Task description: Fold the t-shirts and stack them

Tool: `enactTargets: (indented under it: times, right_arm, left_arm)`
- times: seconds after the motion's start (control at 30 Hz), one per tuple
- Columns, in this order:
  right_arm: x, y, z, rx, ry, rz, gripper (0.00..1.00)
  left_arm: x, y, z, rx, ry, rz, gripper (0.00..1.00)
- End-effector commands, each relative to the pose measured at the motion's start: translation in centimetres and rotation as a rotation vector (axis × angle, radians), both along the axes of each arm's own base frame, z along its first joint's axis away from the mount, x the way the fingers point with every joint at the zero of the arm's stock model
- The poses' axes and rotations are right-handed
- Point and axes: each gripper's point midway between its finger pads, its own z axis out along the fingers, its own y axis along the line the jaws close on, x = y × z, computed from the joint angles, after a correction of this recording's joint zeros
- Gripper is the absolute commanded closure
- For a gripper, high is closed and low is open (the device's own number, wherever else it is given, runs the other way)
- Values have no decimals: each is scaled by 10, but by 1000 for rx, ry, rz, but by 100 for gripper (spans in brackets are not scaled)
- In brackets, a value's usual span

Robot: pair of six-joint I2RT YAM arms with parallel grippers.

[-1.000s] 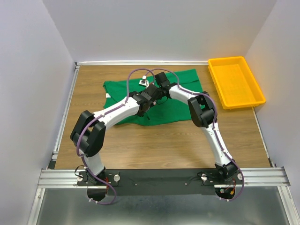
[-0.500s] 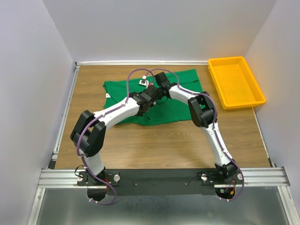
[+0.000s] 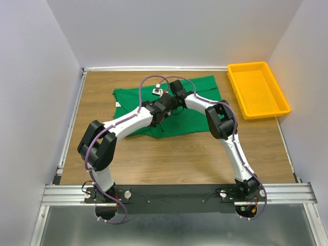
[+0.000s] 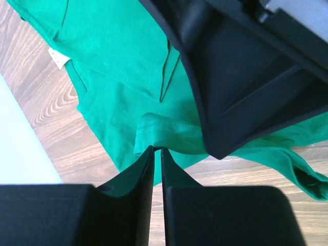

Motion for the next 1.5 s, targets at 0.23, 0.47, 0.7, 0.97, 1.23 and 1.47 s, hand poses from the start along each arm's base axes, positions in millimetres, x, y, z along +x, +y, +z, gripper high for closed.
enactTargets:
  times: [0.23, 0.47, 0.7, 0.97, 1.23, 1.47]
  right_arm:
    - [-14, -12, 32, 105, 45, 91, 99]
    - [-14, -12, 31, 103, 46, 90, 99]
    - [-16, -12, 37, 114, 37, 96, 99]
    - [-16, -14, 42, 123, 30, 99, 99]
    - [-20, -14, 48, 128, 6, 94, 99]
    - [-22, -14, 45, 122, -23, 80, 99]
  left_arm:
    - [-1, -2, -9, 3, 0, -14, 100]
    - [-6, 1, -3, -14, -10, -14, 100]
    - [-11, 3, -1, -33, -10, -9, 76]
    - [-15, 6, 2, -45, -21, -9, 65]
    - [-10, 1, 15, -116, -61, 43, 60]
    - [10, 7, 85, -535, -163, 254, 36]
